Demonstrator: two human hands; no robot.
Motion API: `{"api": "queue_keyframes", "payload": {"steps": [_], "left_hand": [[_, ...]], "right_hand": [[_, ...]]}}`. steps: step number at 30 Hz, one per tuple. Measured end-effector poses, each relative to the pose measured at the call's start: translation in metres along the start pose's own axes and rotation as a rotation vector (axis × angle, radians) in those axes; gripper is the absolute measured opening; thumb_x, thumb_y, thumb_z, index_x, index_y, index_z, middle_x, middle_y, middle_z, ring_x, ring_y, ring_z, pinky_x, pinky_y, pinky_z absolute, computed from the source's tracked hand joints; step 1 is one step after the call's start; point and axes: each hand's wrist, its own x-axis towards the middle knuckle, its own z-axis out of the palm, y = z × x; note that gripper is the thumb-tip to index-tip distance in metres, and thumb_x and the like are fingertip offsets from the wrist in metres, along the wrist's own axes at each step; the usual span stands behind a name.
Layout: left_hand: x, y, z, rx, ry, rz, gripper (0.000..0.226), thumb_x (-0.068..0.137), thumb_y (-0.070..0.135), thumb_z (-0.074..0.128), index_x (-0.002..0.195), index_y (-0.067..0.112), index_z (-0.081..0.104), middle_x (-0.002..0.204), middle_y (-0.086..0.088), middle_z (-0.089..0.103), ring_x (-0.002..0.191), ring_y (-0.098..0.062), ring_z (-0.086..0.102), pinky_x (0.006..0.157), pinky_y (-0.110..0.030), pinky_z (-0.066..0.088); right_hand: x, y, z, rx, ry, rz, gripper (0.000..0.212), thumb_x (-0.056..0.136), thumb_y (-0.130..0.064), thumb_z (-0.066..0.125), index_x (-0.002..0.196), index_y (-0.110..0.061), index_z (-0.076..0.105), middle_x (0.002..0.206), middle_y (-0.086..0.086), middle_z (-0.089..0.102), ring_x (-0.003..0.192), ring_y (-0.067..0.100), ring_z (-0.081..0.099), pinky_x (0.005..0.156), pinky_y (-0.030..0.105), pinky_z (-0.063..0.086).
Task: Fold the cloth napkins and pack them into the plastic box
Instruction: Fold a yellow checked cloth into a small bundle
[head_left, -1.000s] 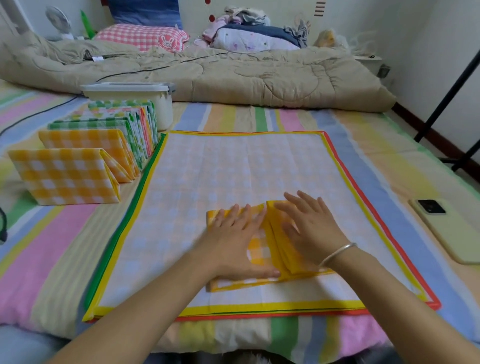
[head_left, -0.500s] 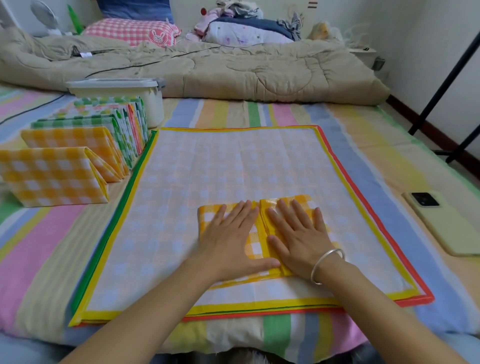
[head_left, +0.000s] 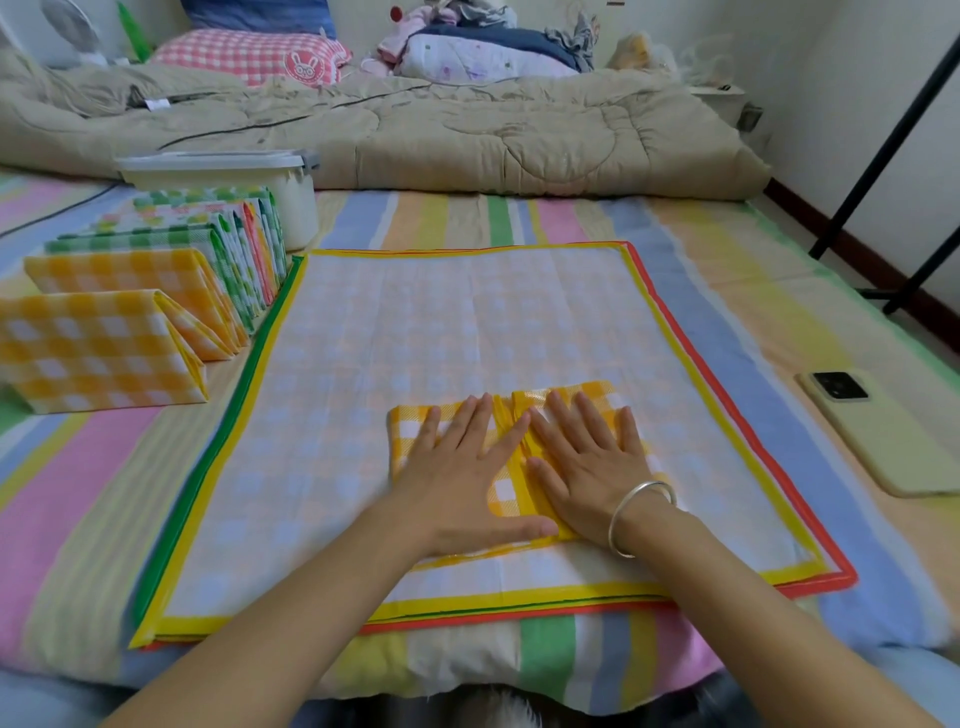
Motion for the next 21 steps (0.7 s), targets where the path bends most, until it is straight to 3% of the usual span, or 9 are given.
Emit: {"api": "queue_keyframes", "payload": {"steps": [3, 5, 7, 9, 11, 12, 14, 16, 21], "left_hand": [[0.0, 0.001, -0.002, 0.013, -0.032, 0.0, 0.114, 0.064, 0.099, 0.02, 0.15, 0.042, -0.028, 0.16, -0.007, -0.033, 0.145, -0.02, -0.035, 0.119, -0.054, -0.014], [0.001, 0.001, -0.003, 0.019, -0.04, -0.003, 0.113, 0.067, 0.098, 0.025, 0.152, 0.042, -0.022, 0.161, -0.008, -0.031, 0.146, -0.02, -0.033, 0.119, -0.055, -0.012], [0.002, 0.0, -0.003, 0.024, -0.045, -0.001, 0.113, 0.066, 0.099, 0.025, 0.154, 0.042, -0.017, 0.161, -0.008, -0.029, 0.147, -0.021, -0.032, 0.12, -0.056, -0.011], [0.002, 0.0, -0.003, 0.026, -0.043, 0.003, 0.115, 0.061, 0.102, 0.018, 0.154, 0.044, -0.014, 0.161, -0.008, -0.029, 0.147, -0.021, -0.031, 0.12, -0.056, -0.01], [0.001, -0.001, -0.003, 0.025, -0.025, 0.015, 0.116, 0.057, 0.102, 0.012, 0.154, 0.045, -0.014, 0.16, -0.004, -0.034, 0.148, -0.022, -0.031, 0.12, -0.056, -0.009], [0.001, -0.001, -0.003, 0.022, -0.01, 0.026, 0.116, 0.056, 0.102, 0.012, 0.155, 0.044, -0.012, 0.158, 0.0, -0.039, 0.148, -0.023, -0.03, 0.12, -0.057, -0.008], [0.001, 0.0, -0.004, 0.024, 0.001, 0.042, 0.119, 0.055, 0.102, 0.01, 0.156, 0.043, -0.009, 0.155, 0.009, -0.042, 0.15, -0.024, -0.026, 0.121, -0.058, -0.006], [0.002, -0.001, -0.005, 0.044, -0.017, 0.039, 0.12, 0.054, 0.101, 0.007, 0.156, 0.041, -0.011, 0.158, 0.011, -0.036, 0.15, -0.025, -0.024, 0.12, -0.059, -0.005], [0.005, -0.001, -0.002, 0.032, -0.008, 0.025, 0.12, 0.052, 0.102, 0.006, 0.156, 0.043, -0.012, 0.163, 0.01, -0.025, 0.151, -0.024, -0.023, 0.12, -0.058, -0.006]], "right_hand": [[0.0, -0.001, 0.001, -0.012, -0.015, -0.008, 0.098, 0.056, -0.069, -0.043, 0.147, -0.039, -0.024, 0.157, -0.011, -0.029, 0.144, 0.017, -0.029, 0.115, 0.055, -0.018], [-0.001, 0.0, 0.0, 0.027, -0.006, -0.019, 0.088, 0.064, -0.065, -0.034, 0.147, -0.038, -0.022, 0.159, -0.011, -0.025, 0.145, 0.016, -0.027, 0.116, 0.053, -0.017], [-0.004, 0.004, -0.006, 0.297, 0.104, -0.023, 0.085, 0.074, -0.059, -0.009, 0.154, -0.034, 0.006, 0.163, -0.009, -0.002, 0.15, 0.015, -0.008, 0.119, 0.048, -0.008], [-0.012, 0.011, -0.016, 0.66, 0.362, 0.044, 0.072, 0.083, -0.053, 0.021, 0.146, -0.023, 0.042, 0.154, 0.004, 0.036, 0.145, 0.023, 0.027, 0.117, 0.045, 0.017], [-0.027, 0.02, -0.026, 0.597, 0.576, 0.239, 0.052, 0.088, -0.04, 0.044, 0.132, -0.016, 0.057, 0.132, 0.011, 0.057, 0.125, 0.032, 0.049, 0.102, 0.044, 0.038], [-0.035, 0.025, -0.03, 0.474, 0.573, 0.358, 0.046, 0.089, -0.037, 0.05, 0.129, -0.015, 0.058, 0.124, 0.012, 0.06, 0.117, 0.034, 0.053, 0.094, 0.044, 0.043], [-0.054, 0.026, -0.036, 0.285, 0.331, 0.558, 0.048, 0.091, -0.05, 0.051, 0.126, -0.017, 0.055, 0.119, 0.009, 0.061, 0.11, 0.032, 0.057, 0.085, 0.04, 0.046], [-0.065, 0.024, -0.037, 0.295, 0.135, 0.64, 0.053, 0.089, -0.061, 0.049, 0.122, -0.02, 0.052, 0.115, 0.004, 0.062, 0.104, 0.027, 0.06, 0.077, 0.034, 0.045], [-0.071, 0.006, -0.038, 1.26, 0.42, 0.609, 0.037, 0.084, -0.028, 0.073, 0.115, -0.011, 0.061, 0.087, -0.001, 0.066, 0.072, 0.013, 0.063, 0.062, 0.023, 0.049]]}}
